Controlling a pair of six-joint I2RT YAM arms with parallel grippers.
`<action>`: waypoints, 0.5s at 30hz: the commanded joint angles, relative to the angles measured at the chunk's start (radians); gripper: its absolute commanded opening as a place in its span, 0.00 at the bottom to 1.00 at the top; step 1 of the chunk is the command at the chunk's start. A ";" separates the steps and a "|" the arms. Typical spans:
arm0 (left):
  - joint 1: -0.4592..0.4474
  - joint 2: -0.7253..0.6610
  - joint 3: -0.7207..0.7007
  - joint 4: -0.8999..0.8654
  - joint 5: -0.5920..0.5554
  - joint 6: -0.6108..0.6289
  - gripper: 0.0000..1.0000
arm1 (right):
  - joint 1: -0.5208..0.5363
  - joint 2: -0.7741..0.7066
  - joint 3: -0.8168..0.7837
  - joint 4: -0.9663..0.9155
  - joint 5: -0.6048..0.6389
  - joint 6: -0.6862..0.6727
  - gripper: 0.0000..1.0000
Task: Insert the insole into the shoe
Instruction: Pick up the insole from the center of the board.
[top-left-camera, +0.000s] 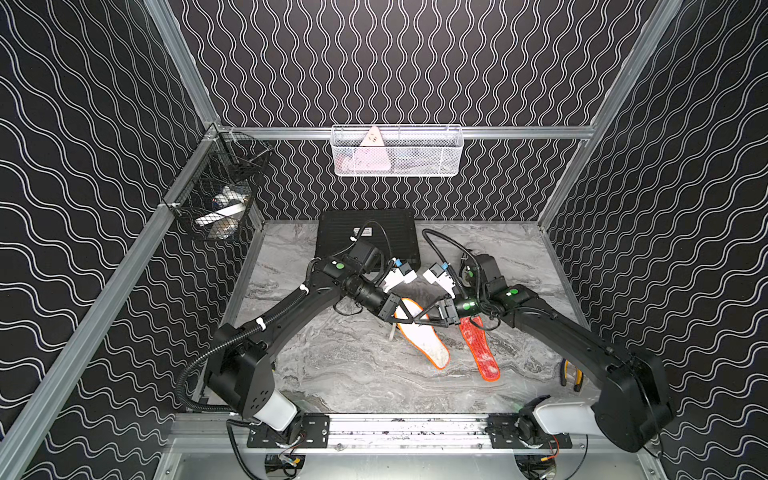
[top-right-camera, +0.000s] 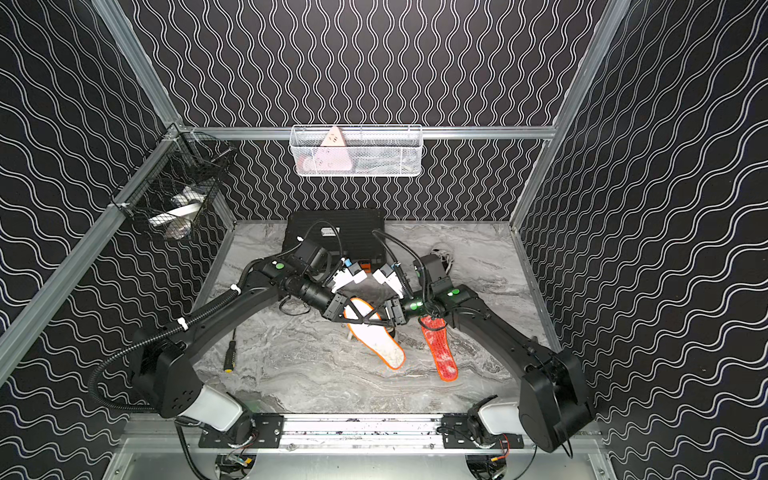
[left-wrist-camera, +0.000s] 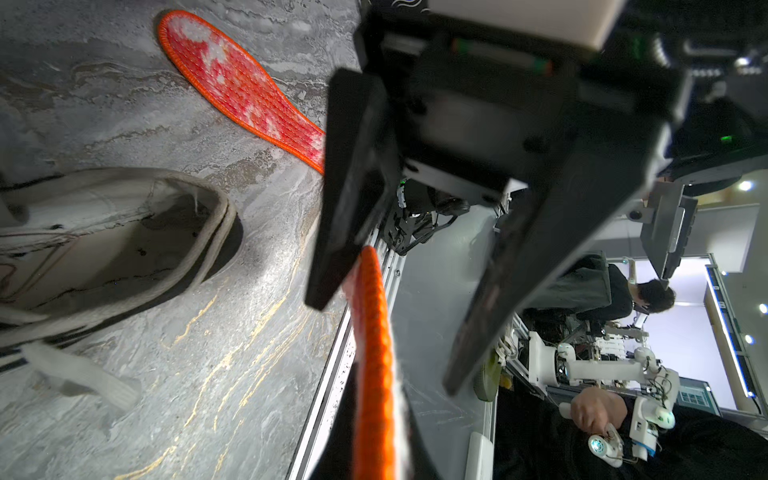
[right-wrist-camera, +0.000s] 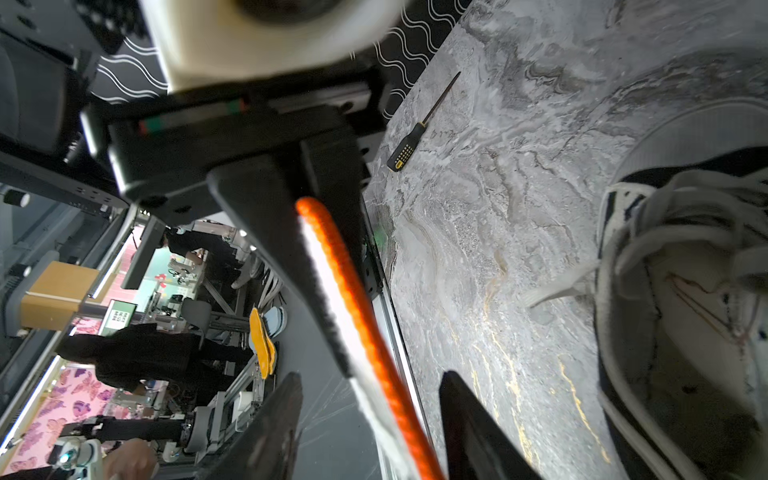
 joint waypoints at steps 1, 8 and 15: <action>0.000 0.009 0.020 0.055 -0.099 -0.126 0.00 | 0.067 -0.095 -0.018 0.006 0.277 0.029 0.46; -0.001 -0.009 0.005 0.070 -0.218 -0.335 0.00 | 0.230 -0.174 -0.101 0.056 0.811 0.041 0.56; 0.000 -0.003 0.011 0.028 -0.260 -0.417 0.00 | 0.289 -0.144 -0.112 0.114 0.908 -0.031 0.63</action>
